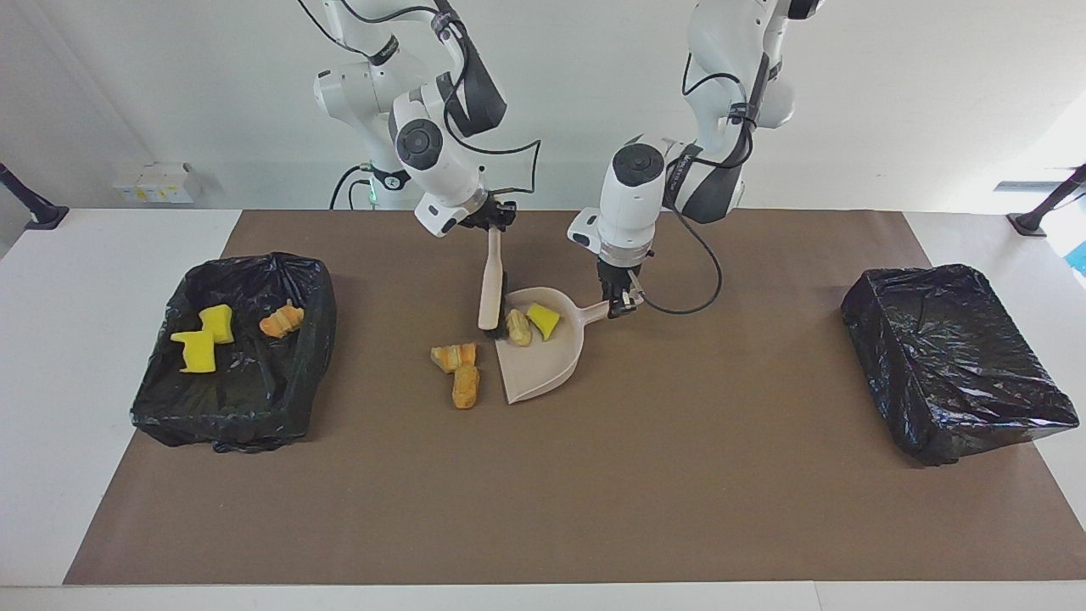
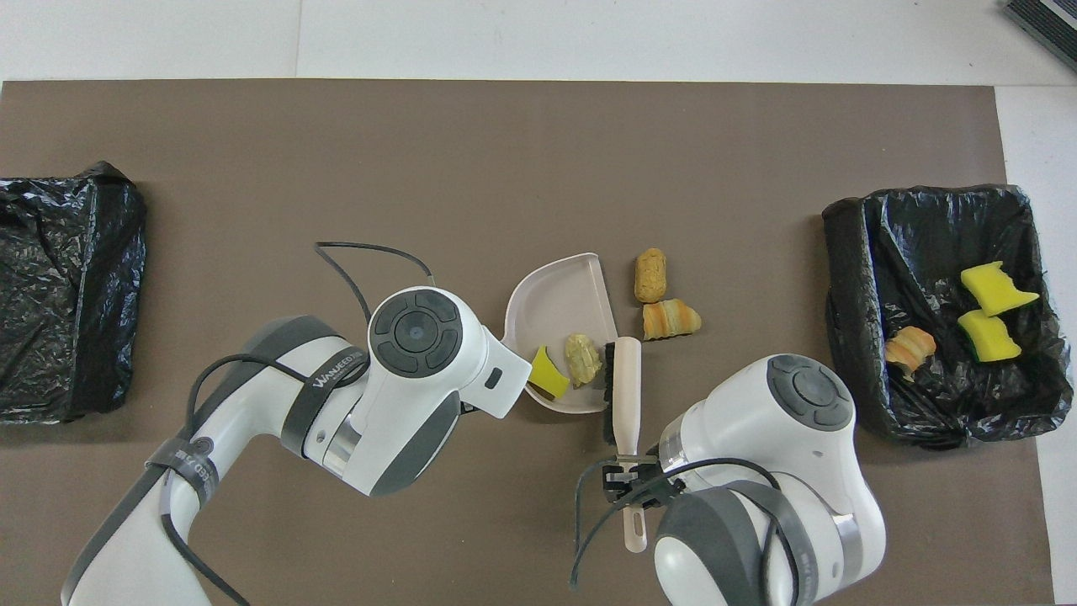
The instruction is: Sweep and dump trash in bin
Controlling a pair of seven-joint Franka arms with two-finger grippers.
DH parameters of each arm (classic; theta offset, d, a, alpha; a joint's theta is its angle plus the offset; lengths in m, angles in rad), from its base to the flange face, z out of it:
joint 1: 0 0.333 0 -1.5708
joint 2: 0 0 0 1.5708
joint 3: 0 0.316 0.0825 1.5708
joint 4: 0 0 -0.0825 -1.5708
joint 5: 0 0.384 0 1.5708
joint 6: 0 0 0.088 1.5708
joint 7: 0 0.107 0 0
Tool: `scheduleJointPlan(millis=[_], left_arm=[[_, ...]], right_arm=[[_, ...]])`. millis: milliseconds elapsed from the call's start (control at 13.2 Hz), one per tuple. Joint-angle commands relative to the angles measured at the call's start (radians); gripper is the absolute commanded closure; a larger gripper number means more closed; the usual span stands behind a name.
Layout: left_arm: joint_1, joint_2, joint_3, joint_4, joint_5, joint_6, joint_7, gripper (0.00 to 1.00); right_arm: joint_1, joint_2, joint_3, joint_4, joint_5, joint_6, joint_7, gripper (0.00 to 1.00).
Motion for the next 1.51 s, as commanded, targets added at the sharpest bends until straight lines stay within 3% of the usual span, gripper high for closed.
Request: scheduleJointPlan(millis=[0,151,378,681,908,1059,1438], left_arm=[[-0.004,0.001,0.012,-0.030,0.007,0.076,-0.001,1.00],[0.008,0.010,0.012,-0.028,-0.058,0.122,0.074,1.00],[0.063,0.009,0.012,-0.016,-0.105,0.110,0.131,1.00],[0.077,0.007,0.017,0.009,-0.105,0.035,0.122,1.00],[0.079,0.020,0.021,0.068,-0.101,-0.057,0.111,1.00],[0.073,0.026,0.023,0.090,-0.088,-0.080,0.068,1.00],[0.039,0.046,0.020,0.104,-0.005,-0.107,-0.007,1.00]], right_arm=[[0.036,0.044,0.002,0.120,-0.038,-0.064,0.092,1.00],[0.028,0.044,0.002,0.177,-0.200,-0.164,0.089,1.00],[0.010,0.059,-0.002,0.188,-0.497,-0.168,0.009,1.00],[-0.086,0.215,-0.001,0.345,-0.685,-0.165,-0.116,1.00],[-0.142,0.269,-0.001,0.367,-0.754,-0.123,-0.225,1.00],[-0.136,0.283,0.001,0.359,-0.738,-0.097,-0.213,1.00],[-0.133,0.271,0.001,0.312,-0.475,-0.056,-0.194,1.00]])
